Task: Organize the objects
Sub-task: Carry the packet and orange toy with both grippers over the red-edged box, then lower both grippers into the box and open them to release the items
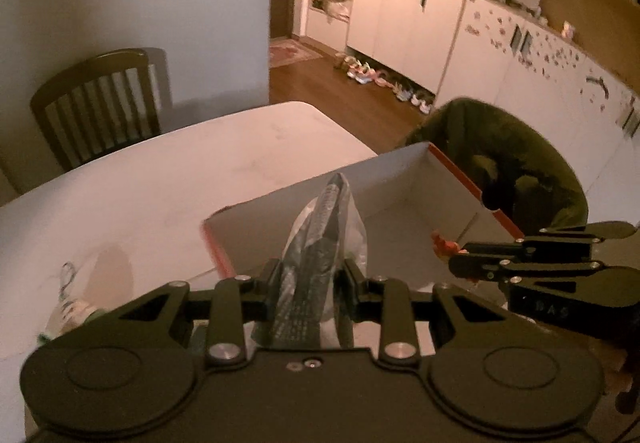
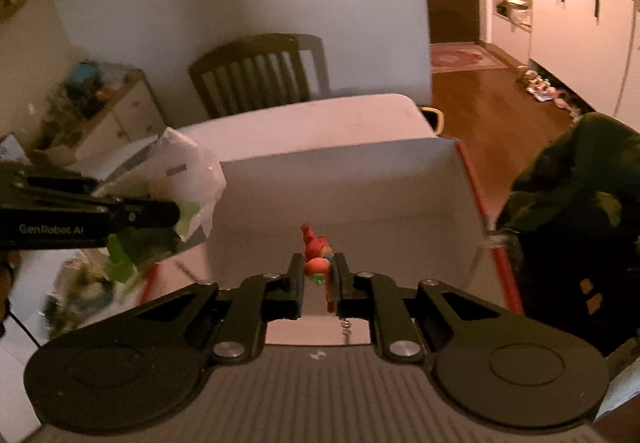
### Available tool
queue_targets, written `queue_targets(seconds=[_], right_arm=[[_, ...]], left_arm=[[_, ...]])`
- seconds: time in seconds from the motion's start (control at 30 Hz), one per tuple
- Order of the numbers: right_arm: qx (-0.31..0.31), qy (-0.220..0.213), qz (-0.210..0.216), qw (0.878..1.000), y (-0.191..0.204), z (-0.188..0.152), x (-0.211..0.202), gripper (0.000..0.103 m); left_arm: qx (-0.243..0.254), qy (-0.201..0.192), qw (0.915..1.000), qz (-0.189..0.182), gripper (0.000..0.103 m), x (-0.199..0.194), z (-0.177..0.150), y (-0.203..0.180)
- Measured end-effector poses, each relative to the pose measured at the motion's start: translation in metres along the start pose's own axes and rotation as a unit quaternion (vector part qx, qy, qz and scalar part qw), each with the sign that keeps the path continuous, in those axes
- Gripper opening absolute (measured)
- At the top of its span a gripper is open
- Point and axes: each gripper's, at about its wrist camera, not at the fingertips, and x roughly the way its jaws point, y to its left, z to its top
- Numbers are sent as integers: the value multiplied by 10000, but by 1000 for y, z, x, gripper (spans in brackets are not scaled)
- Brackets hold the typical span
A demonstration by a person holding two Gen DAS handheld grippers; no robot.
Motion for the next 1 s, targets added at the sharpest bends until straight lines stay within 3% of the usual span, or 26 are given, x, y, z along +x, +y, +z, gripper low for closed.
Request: queue_targets(seconds=[0.2,0.5,1.0], right_arm=[[-255,274,-216,9991,-13,-7,28,13],[-637,753,-283,9947,-13,-23,61,13],[-499,1164,-215,9917,-18,-25,82,14]], left_arm=[[263,263,9993,-5,31,52,10,-29],[296,887,9956,65,31,115,9,-41],[307,1447,9890,82,35,154,-6,-45]])
